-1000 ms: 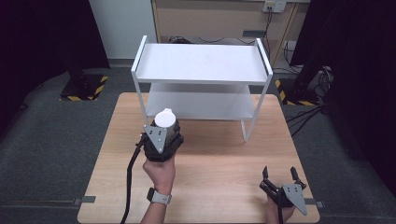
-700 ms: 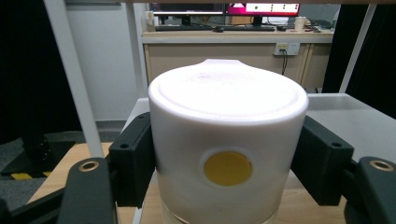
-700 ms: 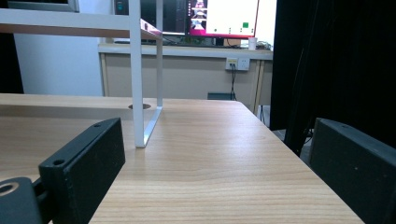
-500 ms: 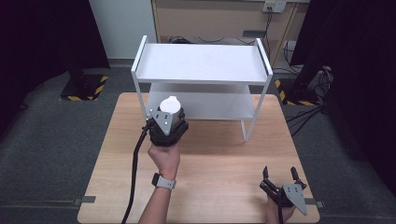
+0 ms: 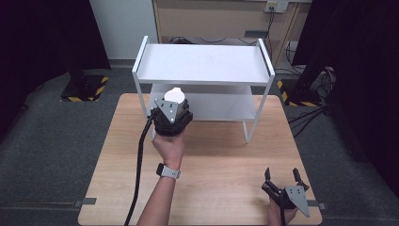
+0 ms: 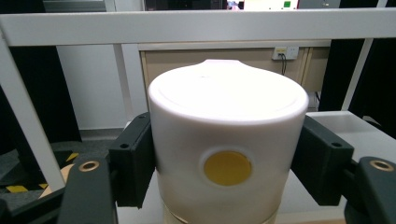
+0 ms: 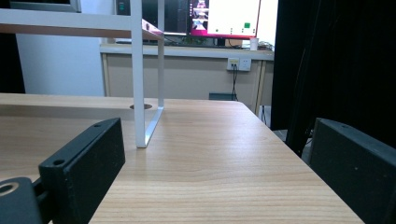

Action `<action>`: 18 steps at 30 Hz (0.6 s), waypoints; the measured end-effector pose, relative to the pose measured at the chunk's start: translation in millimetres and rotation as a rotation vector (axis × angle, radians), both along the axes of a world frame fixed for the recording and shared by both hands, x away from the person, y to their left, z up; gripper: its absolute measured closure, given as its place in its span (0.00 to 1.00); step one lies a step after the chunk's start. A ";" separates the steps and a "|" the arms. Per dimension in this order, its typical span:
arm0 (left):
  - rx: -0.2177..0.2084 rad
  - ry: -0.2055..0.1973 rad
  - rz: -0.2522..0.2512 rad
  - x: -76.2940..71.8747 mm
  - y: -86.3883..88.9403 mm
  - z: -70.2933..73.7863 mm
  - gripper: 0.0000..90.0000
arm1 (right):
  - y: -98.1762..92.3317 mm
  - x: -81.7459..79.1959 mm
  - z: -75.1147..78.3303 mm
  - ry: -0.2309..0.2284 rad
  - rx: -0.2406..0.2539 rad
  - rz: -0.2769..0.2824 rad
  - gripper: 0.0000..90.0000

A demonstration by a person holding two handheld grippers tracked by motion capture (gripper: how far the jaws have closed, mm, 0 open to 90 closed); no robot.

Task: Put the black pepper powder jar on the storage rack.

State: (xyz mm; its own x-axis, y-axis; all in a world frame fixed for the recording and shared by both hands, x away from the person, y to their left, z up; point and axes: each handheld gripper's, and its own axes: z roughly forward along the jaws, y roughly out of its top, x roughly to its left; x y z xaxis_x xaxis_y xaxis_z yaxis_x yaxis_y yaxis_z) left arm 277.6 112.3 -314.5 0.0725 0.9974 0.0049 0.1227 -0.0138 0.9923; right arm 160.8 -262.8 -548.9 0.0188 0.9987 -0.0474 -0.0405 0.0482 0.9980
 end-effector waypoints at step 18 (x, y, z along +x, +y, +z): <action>-0.005 0.016 0.029 23.4 -3.2 4.4 0.34 | -0.2 0.2 0.3 0.002 -0.002 0.003 0.04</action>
State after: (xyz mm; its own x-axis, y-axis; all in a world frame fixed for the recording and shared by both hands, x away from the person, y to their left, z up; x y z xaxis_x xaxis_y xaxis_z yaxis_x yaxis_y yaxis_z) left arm 301.0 109.1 -310.1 0.0437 0.9990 -0.0008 0.1391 -0.0053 0.9903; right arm 161.0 -263.0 -548.6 0.0157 0.9987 -0.0491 -0.0387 0.0497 0.9980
